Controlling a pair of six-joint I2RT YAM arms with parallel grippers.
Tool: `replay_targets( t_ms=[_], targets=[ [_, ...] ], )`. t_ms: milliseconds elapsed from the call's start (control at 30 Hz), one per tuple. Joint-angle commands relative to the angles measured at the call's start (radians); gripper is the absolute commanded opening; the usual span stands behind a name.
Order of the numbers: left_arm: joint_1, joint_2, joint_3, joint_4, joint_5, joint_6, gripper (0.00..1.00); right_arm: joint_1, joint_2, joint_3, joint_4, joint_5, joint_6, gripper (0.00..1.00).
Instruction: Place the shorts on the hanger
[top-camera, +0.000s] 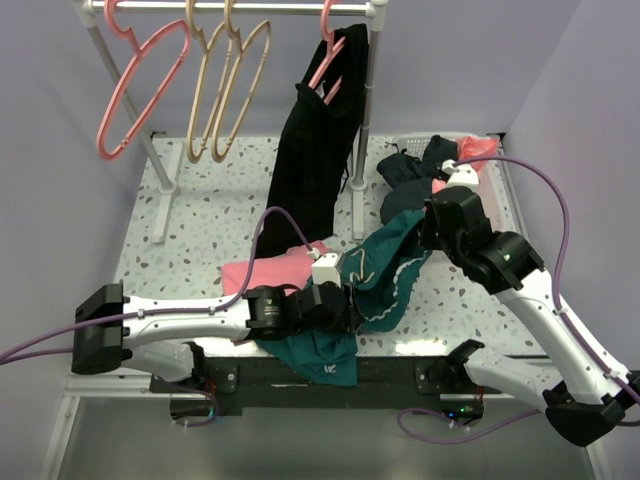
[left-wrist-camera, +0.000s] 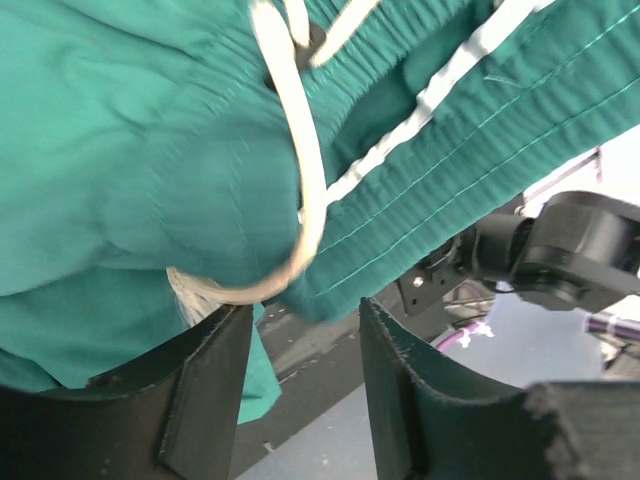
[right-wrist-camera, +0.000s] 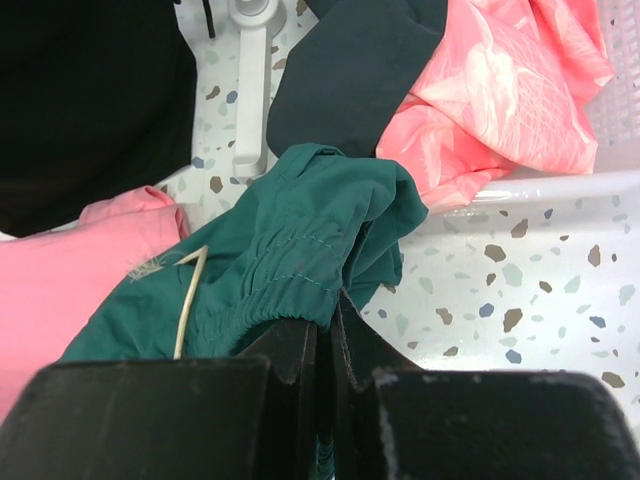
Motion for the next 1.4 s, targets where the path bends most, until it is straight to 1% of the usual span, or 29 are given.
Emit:
replay_targets(
  t_ms=[0, 100, 267, 367, 533, 633, 667, 733, 767, 800, 833, 867, 900, 933, 967, 1000, 1033, 1067, 1100, 1133, 1167, 1200, 1233, 1267, 1300, 1333, 1367],
  targets=[
    [-0.006, -0.034, -0.024, 0.067, -0.049, -0.081, 0.55, 0.000, -0.008, -0.010, 0.047, -0.015, 0.023, 0.00],
    [-0.006, -0.003, -0.018, 0.049, -0.074, -0.118, 0.57, 0.000, -0.006, -0.017, 0.051, -0.021, 0.028, 0.00],
    [-0.006, 0.031, -0.021, 0.041, -0.109, -0.152, 0.56, 0.000, 0.000, -0.014, 0.054, -0.026, 0.034, 0.00],
    [-0.008, 0.055, -0.023, 0.038, -0.148, -0.159, 0.53, 0.000, 0.002, -0.007, 0.054, -0.024, 0.037, 0.00],
    [-0.023, 0.109, -0.007, -0.010, -0.207, -0.159, 0.45, 0.000, 0.003, 0.025, 0.054, -0.009, 0.038, 0.00],
    [-0.028, 0.100, -0.001, -0.033, -0.270, -0.126, 0.29, 0.000, 0.003, 0.066, 0.047, 0.003, 0.034, 0.00],
    [-0.029, 0.092, 0.008, -0.064, -0.290, -0.112, 0.16, 0.000, 0.003, 0.078, 0.043, 0.008, 0.034, 0.00],
    [-0.028, 0.049, 0.046, -0.112, -0.354, -0.055, 0.03, 0.000, 0.003, 0.123, 0.031, 0.019, 0.023, 0.00],
    [-0.026, 0.023, 0.063, -0.161, -0.374, -0.029, 0.00, 0.000, 0.002, 0.140, 0.028, 0.026, 0.018, 0.00],
    [-0.023, -0.030, 0.082, -0.184, -0.410, 0.044, 0.00, 0.000, 0.000, 0.173, 0.025, 0.035, 0.009, 0.00],
    [-0.018, -0.060, 0.138, -0.203, -0.418, 0.095, 0.00, 0.000, -0.001, 0.192, 0.017, 0.043, 0.003, 0.00],
    [-0.008, -0.084, 0.179, -0.267, -0.416, 0.144, 0.00, 0.000, -0.001, 0.209, 0.011, 0.071, -0.003, 0.00],
    [0.024, -0.127, 0.228, -0.304, -0.399, 0.234, 0.00, -0.002, -0.003, 0.242, 0.005, 0.083, -0.014, 0.00],
    [0.046, -0.146, 0.331, -0.327, -0.376, 0.294, 0.00, 0.000, -0.006, 0.256, 0.001, 0.092, -0.018, 0.00],
    [0.075, -0.161, 0.386, -0.397, -0.358, 0.327, 0.00, 0.000, -0.008, 0.267, 0.002, 0.112, -0.023, 0.00],
    [0.144, -0.192, 0.436, -0.407, -0.289, 0.423, 0.00, 0.000, -0.011, 0.291, 0.005, 0.143, -0.031, 0.00],
    [0.181, -0.201, 0.530, -0.422, -0.257, 0.469, 0.00, 0.000, -0.008, 0.307, 0.007, 0.154, -0.035, 0.00],
    [0.208, -0.212, 0.577, -0.433, -0.237, 0.520, 0.00, 0.000, -0.002, 0.325, 0.007, 0.160, -0.040, 0.00],
    [0.239, -0.210, 0.624, -0.444, -0.240, 0.607, 0.00, 0.000, 0.008, 0.368, 0.007, 0.163, -0.046, 0.00],
    [0.251, -0.191, 0.743, -0.462, -0.247, 0.646, 0.00, 0.001, 0.015, 0.390, 0.008, 0.163, -0.048, 0.00],
    [0.283, -0.161, 0.820, -0.537, -0.247, 0.676, 0.00, 0.000, 0.020, 0.411, 0.011, 0.163, -0.049, 0.00],
    [0.299, -0.082, 0.903, -0.577, -0.231, 0.728, 0.00, 0.000, 0.025, 0.455, 0.014, 0.160, -0.054, 0.00],
    [0.311, -0.043, 1.057, -0.614, -0.209, 0.750, 0.00, 0.000, 0.037, 0.477, 0.016, 0.158, -0.054, 0.00],
    [0.330, -0.013, 1.120, -0.652, -0.185, 0.769, 0.00, 0.000, 0.040, 0.497, 0.016, 0.158, -0.055, 0.00],
    [0.342, 0.029, 1.167, -0.655, -0.127, 0.807, 0.00, 0.000, 0.045, 0.535, 0.020, 0.155, -0.057, 0.00],
    [0.357, 0.043, 1.235, -0.655, -0.097, 0.819, 0.00, 0.000, 0.051, 0.552, 0.022, 0.146, -0.061, 0.00],
    [0.401, 0.067, 1.263, -0.660, -0.013, 0.839, 0.00, 0.000, 0.057, 0.590, 0.022, 0.141, -0.061, 0.00]
  ],
)
